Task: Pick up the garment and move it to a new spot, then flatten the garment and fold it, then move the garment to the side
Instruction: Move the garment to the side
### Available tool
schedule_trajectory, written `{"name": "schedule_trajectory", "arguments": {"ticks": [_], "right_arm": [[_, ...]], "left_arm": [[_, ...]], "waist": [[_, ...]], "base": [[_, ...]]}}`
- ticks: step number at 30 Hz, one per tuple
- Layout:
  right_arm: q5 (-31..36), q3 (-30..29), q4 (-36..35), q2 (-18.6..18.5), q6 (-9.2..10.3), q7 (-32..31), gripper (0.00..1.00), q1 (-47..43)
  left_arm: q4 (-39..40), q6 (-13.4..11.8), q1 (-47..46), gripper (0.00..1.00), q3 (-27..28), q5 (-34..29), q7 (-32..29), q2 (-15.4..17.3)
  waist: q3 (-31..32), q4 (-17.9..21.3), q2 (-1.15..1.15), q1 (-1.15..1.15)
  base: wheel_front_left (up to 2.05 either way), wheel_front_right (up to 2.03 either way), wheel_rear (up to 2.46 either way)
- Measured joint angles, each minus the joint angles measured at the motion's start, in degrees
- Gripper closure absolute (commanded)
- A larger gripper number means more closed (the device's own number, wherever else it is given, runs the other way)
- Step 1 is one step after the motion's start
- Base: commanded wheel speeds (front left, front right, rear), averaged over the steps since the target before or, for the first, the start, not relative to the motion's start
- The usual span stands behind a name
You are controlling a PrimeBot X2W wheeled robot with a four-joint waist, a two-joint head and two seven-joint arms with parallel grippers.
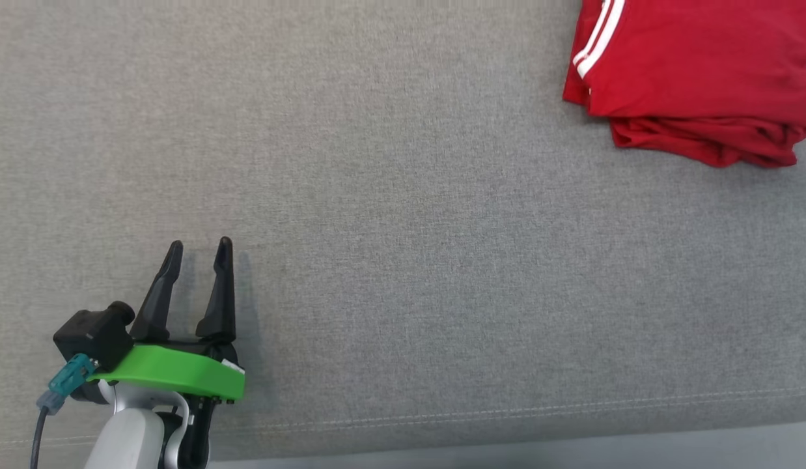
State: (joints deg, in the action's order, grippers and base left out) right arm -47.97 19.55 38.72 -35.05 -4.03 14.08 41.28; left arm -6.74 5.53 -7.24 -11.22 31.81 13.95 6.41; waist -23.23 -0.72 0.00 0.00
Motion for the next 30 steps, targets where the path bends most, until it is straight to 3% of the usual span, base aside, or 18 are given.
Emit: {"name": "schedule_trajectory", "arguments": {"ticks": [6, 11, 19, 30], "right_arm": [[4.5, 1.9, -2.7, 0.1, 1.23, 0.4, 0.0, -6.0], [7.5, 2.5, -5.0, 2.6, 4.27, 0.5, 0.0, -11.6], [11.0, -1.0, -12.9, 8.1, 8.7, 0.5, 0.0, -20.2], [15.8, -1.8, -17.6, 13.6, 10.22, 0.5, 0.0, -36.9]], "left_arm": [[-2.0, -1.4, 0.4, 0.0, 2.2, -0.6, 0.3, 0.1], [-3.7, -1.8, 3.1, 0.0, 2.7, -1.5, 0.3, 0.3], [-5.7, -2.0, 7.1, 0.0, 2.4, -2.4, 0.3, 0.4], [-5.8, -2.6, 13.0, 0.0, 3.6, -4.6, 0.3, 0.8]], "waist": [[4.5, -0.9, 0.0, 0.0], [8.5, -1.5, 0.0, 0.0], [15.1, -2.1, 0.0, 0.0], [23.7, -1.9, 0.0, 0.0]], "base": [[0.0, 0.0, 0.0], [0.0, 0.0, 0.0], [0.0, 0.0, 0.0], [0.0, 0.0, 0.0]]}}
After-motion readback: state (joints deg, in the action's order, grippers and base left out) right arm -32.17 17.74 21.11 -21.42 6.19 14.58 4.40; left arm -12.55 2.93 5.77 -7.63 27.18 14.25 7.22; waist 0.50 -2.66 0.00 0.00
